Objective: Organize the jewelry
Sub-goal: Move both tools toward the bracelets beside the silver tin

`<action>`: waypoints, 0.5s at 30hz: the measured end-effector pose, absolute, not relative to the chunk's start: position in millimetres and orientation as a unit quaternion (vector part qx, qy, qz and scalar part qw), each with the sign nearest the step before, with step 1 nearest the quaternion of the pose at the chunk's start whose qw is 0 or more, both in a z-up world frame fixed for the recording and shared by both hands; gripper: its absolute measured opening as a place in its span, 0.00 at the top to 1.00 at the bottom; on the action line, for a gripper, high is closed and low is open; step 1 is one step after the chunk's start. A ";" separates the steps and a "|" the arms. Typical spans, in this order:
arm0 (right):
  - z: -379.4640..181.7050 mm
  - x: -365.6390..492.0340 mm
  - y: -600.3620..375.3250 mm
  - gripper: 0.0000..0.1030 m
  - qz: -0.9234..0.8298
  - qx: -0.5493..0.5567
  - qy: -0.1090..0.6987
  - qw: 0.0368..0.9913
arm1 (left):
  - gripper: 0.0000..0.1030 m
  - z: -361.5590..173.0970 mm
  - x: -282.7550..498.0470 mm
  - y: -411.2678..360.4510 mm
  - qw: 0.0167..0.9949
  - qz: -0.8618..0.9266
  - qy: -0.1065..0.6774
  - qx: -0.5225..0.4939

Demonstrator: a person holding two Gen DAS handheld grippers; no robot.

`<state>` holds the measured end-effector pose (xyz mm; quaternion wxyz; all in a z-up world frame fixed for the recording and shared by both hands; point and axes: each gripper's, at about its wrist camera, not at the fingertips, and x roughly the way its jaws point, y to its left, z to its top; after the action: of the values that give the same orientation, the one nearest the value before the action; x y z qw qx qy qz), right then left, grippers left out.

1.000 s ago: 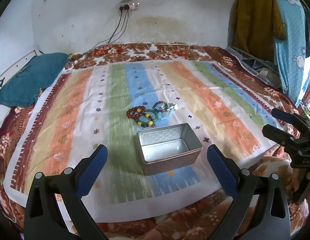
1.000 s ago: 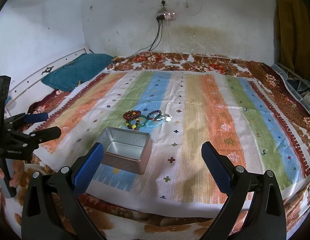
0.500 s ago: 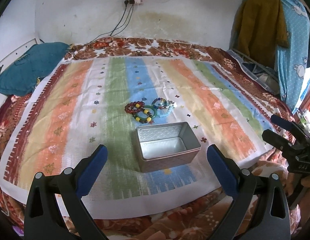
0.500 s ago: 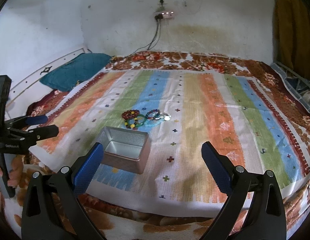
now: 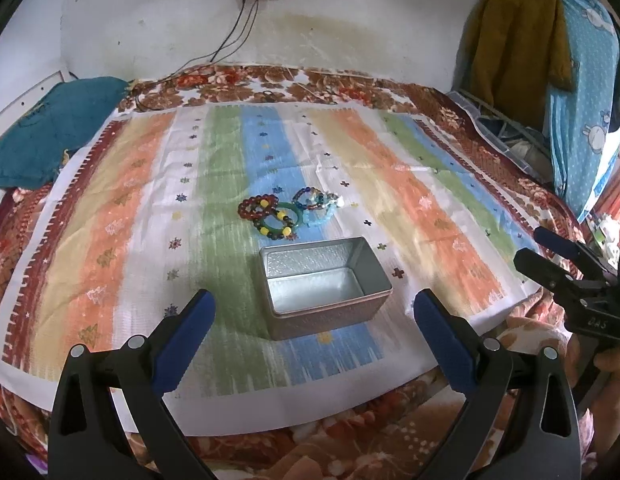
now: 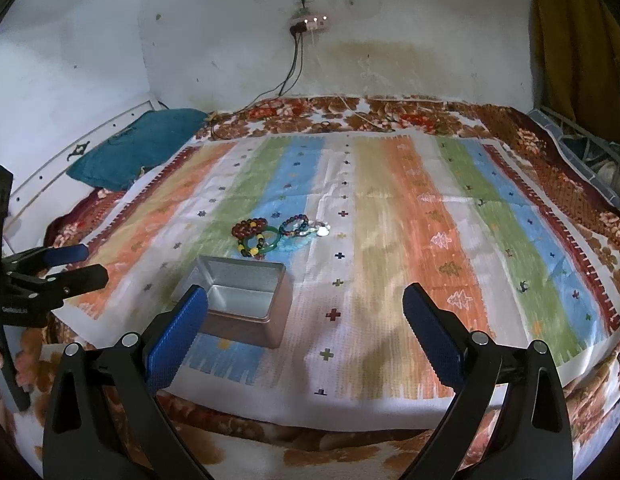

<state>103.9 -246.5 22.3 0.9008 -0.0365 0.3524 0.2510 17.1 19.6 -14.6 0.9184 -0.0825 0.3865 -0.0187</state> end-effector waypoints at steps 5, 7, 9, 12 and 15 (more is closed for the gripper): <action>22.2 109.1 -246.6 0.04 0.258 -0.026 0.364 0.894 | 0.05 -12.8 22.9 17.3 0.922 -0.009 0.380 -0.071; 21.7 114.2 -247.5 0.04 0.253 -0.013 0.372 0.893 | 0.05 -11.8 26.8 17.9 0.922 -0.004 0.382 -0.068; 20.2 118.6 -245.2 0.04 0.253 -0.005 0.376 0.891 | 0.05 -10.8 30.5 20.1 0.924 0.000 0.377 -0.070; 18.9 123.1 -237.9 0.04 0.256 -0.007 0.379 0.889 | 0.05 -7.8 32.7 22.4 0.931 0.005 0.358 -0.077; 21.2 123.9 -233.8 0.04 0.256 -0.007 0.367 0.894 | 0.05 -6.4 36.3 24.7 0.934 0.011 0.350 -0.076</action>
<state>123.9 -233.8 21.2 0.8940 -0.0066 0.3674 0.2563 36.3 24.7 -6.4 0.9336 -0.0761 0.3500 0.0115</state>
